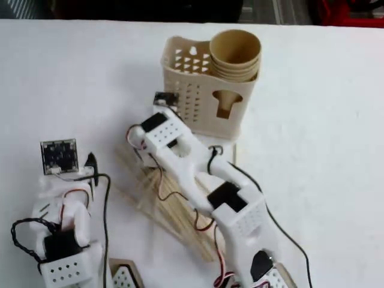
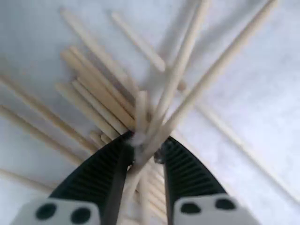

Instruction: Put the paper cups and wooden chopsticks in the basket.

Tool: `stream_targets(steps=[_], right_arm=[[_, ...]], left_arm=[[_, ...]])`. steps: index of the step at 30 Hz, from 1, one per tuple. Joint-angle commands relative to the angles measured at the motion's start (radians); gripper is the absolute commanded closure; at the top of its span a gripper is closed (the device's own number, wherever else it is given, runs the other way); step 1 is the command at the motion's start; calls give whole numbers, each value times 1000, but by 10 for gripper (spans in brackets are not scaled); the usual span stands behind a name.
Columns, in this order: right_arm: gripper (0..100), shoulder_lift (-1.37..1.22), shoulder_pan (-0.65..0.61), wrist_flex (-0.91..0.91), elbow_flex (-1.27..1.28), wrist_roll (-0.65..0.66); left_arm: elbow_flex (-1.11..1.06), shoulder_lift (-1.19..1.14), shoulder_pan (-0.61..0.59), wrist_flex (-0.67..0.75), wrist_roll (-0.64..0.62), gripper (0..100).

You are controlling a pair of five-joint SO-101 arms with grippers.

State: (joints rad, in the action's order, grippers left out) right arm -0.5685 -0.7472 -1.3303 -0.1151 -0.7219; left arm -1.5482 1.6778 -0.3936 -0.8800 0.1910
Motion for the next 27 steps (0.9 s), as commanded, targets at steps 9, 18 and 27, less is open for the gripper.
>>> stream_targets(steps=[9,18,27], right_arm=[[981,-8,-5,-183,2,2],[981,47,-7,-282,3,144],[981,220,-39,-380,9,204]], left_arm=[[12,12,-4,25,-8,790],[12,12,-4,25,-8,791],[12,12,-4,25,-8,791]])
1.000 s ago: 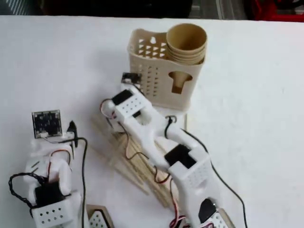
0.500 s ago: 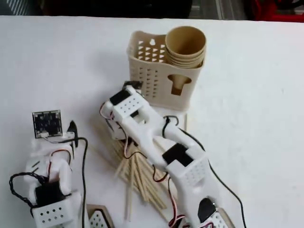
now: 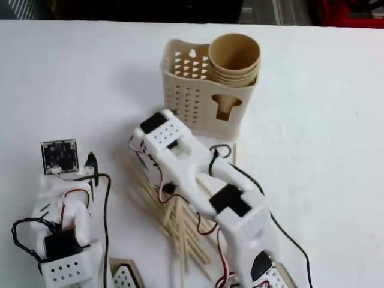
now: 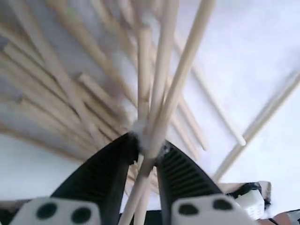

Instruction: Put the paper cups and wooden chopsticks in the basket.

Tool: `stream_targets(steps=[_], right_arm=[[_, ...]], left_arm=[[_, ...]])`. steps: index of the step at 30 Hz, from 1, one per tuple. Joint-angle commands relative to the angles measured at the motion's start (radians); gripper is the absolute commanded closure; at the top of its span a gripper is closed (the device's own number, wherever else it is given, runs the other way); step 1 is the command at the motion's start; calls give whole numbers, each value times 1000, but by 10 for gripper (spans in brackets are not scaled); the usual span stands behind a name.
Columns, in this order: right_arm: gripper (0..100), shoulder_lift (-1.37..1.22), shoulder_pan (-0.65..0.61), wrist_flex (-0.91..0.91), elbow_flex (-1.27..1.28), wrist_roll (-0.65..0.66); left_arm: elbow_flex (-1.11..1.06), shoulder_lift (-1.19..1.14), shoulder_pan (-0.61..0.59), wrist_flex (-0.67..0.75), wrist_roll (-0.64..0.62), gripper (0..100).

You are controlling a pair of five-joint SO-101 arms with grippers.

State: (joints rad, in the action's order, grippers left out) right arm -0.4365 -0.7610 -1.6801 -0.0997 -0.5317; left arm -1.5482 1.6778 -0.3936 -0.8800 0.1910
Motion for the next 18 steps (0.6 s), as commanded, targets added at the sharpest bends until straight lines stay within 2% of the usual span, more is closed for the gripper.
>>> stream_targets(steps=[1,9,13,18], right_arm=[[981,99,-33,-31,0,14],[981,168,-128,-21,49,15],[981,168,-96,22,75,20],[981,168,-27,101,163,123]], left_arm=[[12,12,-4,25,-8,791],[12,12,-4,25,-6,791],[12,12,-4,25,-6,791],[12,12,-4,25,-6,791]])
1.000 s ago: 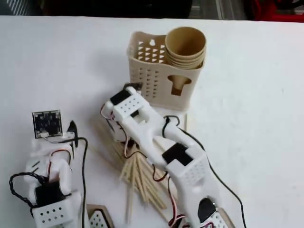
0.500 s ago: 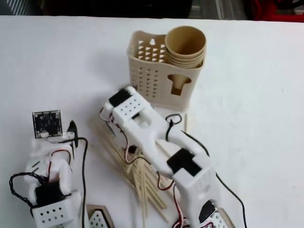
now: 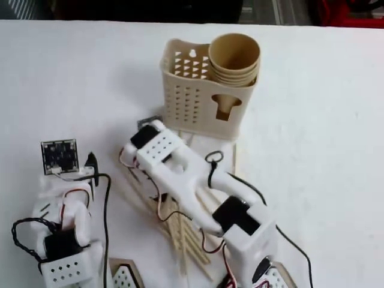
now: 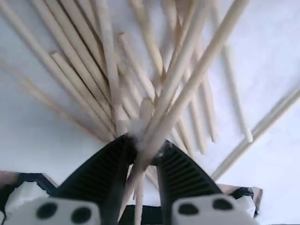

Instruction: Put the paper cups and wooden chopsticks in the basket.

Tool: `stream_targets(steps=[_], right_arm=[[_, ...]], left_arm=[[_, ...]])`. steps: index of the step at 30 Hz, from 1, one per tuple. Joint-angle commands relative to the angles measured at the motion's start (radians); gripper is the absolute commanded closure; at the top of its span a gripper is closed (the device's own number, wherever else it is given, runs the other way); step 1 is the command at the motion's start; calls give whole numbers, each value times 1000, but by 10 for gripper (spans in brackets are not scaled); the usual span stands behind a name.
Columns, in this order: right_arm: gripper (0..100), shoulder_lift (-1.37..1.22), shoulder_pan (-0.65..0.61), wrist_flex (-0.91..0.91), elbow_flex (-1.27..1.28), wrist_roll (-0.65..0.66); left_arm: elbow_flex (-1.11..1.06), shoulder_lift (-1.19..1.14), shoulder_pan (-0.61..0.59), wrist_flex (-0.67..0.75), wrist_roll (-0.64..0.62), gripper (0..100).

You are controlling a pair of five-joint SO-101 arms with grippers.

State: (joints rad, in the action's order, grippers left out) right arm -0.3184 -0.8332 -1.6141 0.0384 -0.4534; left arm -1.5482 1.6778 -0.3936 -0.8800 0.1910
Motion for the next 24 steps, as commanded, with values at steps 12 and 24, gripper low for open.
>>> stream_targets(steps=[12,24], right_arm=[[927,56,68,85,54,58],[811,50,136,214,-5,58]], left_arm=[[12,12,-4,25,-6,791],[12,12,-4,25,-6,790]])
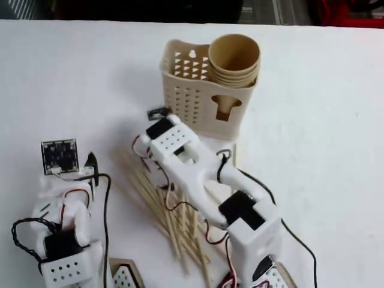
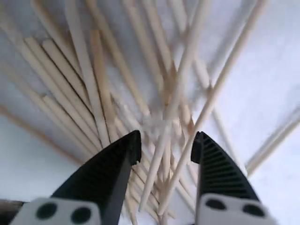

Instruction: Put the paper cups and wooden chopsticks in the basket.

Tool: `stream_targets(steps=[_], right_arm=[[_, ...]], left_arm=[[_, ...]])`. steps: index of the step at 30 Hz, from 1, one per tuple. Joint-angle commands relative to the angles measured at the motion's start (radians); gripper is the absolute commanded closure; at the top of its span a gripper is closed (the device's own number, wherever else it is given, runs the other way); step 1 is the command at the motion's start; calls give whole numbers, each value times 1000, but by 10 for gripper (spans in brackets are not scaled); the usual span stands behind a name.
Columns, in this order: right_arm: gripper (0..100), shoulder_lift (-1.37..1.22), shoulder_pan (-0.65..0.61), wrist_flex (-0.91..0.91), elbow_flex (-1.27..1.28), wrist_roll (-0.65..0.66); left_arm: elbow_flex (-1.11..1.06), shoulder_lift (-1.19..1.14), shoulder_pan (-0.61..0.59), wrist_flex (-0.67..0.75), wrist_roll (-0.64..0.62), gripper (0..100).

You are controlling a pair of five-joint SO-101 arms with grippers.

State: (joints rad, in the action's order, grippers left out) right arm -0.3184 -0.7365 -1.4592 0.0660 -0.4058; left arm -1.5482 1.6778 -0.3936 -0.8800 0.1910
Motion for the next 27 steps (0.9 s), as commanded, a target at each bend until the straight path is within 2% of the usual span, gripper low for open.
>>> stream_targets(steps=[1,6,16,18,21,24,27], right_arm=[[811,48,53,84,-31,12],[812,48,117,145,-31,15],[817,-130,120,171,-89,15],[861,-148,120,170,-103,15],[981,-150,111,170,-103,17],[961,-150,96,134,-104,17],[981,-150,65,77,-104,15]], left_arm=[[12,12,-4,25,-6,790],[12,12,-4,25,-6,790],[12,12,-4,25,-6,790],[12,12,-4,25,-6,790],[12,12,-4,25,-6,790],[12,12,-4,25,-6,790],[12,12,-4,25,-6,790]])
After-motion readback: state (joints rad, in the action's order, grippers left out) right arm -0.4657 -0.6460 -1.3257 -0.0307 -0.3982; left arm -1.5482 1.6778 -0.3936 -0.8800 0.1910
